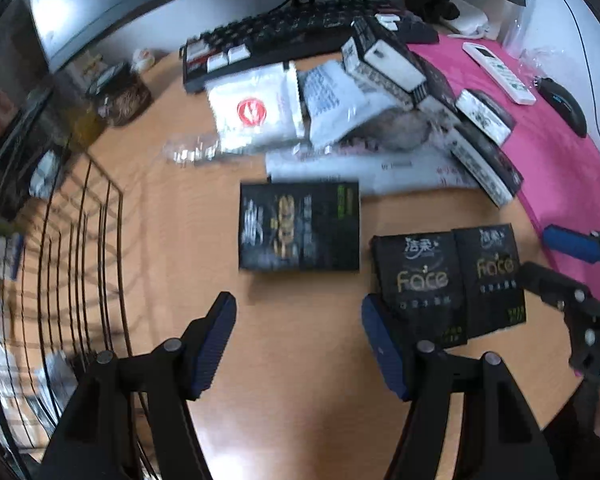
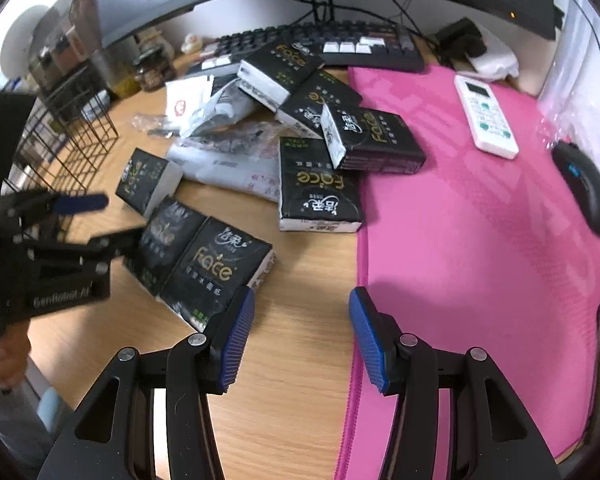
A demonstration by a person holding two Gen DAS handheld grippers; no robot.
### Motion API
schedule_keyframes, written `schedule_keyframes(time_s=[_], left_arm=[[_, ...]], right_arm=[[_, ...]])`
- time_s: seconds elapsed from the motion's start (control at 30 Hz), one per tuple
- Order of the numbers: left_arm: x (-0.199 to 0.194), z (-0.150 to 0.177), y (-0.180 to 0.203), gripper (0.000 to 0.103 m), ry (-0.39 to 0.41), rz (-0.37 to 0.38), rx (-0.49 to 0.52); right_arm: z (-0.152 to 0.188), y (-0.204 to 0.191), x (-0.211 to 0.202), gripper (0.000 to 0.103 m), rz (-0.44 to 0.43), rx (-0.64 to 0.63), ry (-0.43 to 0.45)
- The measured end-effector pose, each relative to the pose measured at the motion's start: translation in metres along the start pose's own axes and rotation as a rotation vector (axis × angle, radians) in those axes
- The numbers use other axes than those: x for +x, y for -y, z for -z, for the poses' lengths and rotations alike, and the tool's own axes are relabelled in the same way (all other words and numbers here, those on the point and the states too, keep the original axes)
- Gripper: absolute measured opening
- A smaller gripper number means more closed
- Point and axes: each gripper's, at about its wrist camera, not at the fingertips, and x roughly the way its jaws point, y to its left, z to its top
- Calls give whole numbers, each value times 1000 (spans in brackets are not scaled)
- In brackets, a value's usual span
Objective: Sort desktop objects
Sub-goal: 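Move both grippers back toward the remaining black Face packs, then grasp a black Face pack with the right gripper while the left grasps another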
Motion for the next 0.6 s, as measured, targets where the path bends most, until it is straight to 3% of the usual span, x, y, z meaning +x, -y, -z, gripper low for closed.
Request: schedule_keyframes(time_s=[0.2, 0.33, 0.6], left_arm=[[-9, 24, 4, 70, -22, -6, -21], [-24, 33, 0, 70, 7, -14, -45], [-48, 44, -13, 70, 60, -4, -85]], right_arm=[[9, -6, -1, 50, -2, -28, -11], [7, -4, -11, 50, -38, 26, 12], [-1, -55, -8, 50, -75, -31, 20]])
